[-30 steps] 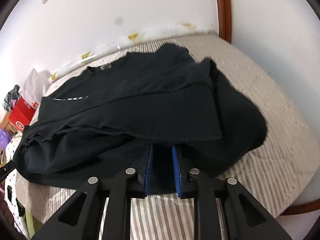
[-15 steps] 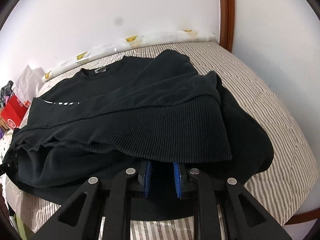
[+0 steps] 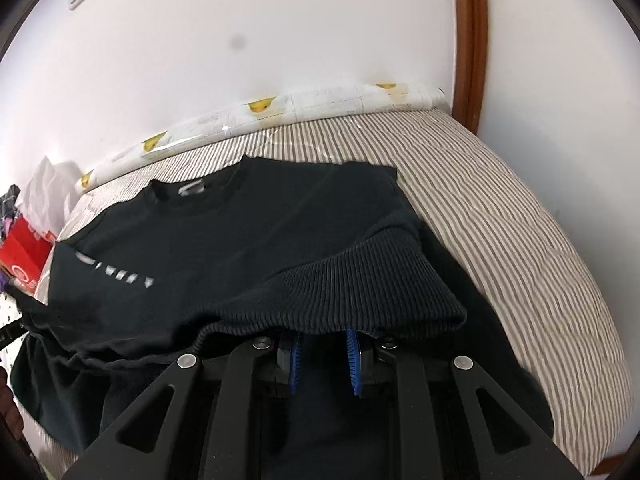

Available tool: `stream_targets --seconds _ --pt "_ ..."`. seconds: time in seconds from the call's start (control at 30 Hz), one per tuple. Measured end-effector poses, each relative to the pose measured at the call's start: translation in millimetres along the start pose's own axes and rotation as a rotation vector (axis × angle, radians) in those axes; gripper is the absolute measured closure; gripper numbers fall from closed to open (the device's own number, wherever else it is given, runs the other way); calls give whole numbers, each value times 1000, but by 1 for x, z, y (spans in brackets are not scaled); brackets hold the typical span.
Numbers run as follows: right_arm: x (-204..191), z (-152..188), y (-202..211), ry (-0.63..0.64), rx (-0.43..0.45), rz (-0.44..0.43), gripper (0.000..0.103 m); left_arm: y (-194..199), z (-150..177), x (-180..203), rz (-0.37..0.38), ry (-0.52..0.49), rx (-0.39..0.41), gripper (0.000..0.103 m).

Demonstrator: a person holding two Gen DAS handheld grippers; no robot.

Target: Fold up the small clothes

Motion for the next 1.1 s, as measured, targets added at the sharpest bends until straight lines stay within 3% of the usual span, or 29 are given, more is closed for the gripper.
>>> stream_targets --seconds 0.17,0.27,0.43,0.5,0.63,0.8,0.87,0.9,0.93,1.0,1.1 --pt "-1 -34 -34 -28 -34 11 84 -18 -29 -7 -26 -2 -9 90" --pt "-4 -43 -29 0 9 20 83 -21 -36 -10 -27 -6 -1 90" --pt "10 -43 -23 44 41 61 50 -32 -36 -11 -36 -68 -32 86" --pt "20 -41 -27 63 23 105 50 -36 -36 -12 -39 -84 -47 85" --pt "31 -39 -36 76 -17 80 50 -44 -34 -5 -6 -132 -72 61" --pt "19 -40 -51 128 -25 63 50 -51 -29 -2 -52 -160 -82 65" --pt "11 -41 -55 152 -32 63 58 -47 -28 0 -87 -186 -68 78" --pt "6 -42 -54 171 -29 68 73 -43 -27 1 -95 -202 -63 86" --pt "0 -42 -51 198 -13 90 76 -37 -26 2 -101 -220 -51 95" --pt "-7 -41 -35 227 56 79 85 -26 -26 1 -83 -220 -27 96" --pt "-2 -48 -14 187 121 45 86 -10 -32 -5 -67 -194 15 97"
Point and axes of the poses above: each gripper's, at about its wrist camera, not at the fingertips, and y roughly against the way its jaws point, x to its right, z to its underside, the point moved 2 cm from there along -y, roughly the way its jaws point, and after that the axes turned 1 degree about z, right-handed, at the moved point
